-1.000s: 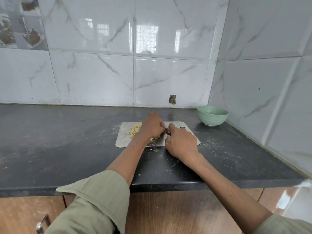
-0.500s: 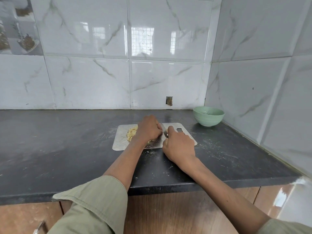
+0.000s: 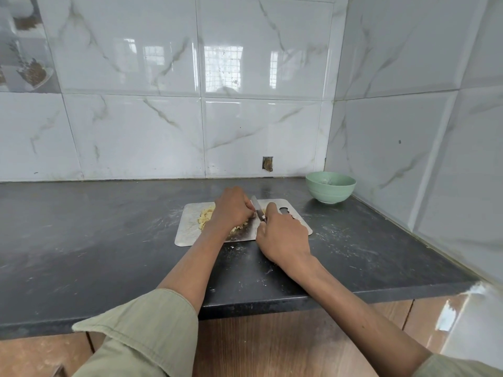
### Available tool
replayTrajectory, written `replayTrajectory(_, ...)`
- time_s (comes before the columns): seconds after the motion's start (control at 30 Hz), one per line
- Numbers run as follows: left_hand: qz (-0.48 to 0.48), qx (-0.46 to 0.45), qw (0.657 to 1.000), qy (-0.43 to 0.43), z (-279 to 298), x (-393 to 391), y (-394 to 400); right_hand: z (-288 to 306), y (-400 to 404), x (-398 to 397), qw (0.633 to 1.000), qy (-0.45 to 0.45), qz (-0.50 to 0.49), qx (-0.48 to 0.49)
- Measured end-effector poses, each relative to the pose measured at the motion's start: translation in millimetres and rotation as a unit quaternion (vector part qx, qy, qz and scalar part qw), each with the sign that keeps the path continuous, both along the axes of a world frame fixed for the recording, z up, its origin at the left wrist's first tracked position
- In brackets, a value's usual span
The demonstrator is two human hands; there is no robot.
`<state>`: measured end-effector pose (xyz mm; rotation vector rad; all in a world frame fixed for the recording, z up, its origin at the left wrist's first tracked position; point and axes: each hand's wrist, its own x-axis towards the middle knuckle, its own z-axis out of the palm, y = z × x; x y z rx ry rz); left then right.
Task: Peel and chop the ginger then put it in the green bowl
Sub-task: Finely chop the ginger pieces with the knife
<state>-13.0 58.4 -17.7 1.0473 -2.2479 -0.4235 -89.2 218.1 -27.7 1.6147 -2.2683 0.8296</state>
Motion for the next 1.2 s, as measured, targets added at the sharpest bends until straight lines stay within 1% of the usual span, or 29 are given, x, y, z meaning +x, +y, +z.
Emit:
replayTrajectory(0.17,0.013,-0.010,1.000,0.000,-2,-1,1,1,-1,0,1.000,0.006,-0.003,0.002)
replayTrajectory(0.4,0.013,0.002,1.000,-0.020,2,0,0,1,-2,-1,1.000,-0.025,-0.003,-0.002)
replayTrajectory(0.67,0.013,-0.008,0.999,-0.033,5,2,2,0,-1,0,1.000,-0.006,0.003,0.006)
replayTrajectory(1.07,0.031,0.000,0.999,-0.024,2,2,8,3,-5,-1,0.999,0.021,0.012,0.035)
replayTrajectory(1.2,0.038,0.001,0.999,-0.027,4,4,13,5,-8,-2,0.999,0.010,0.013,0.040)
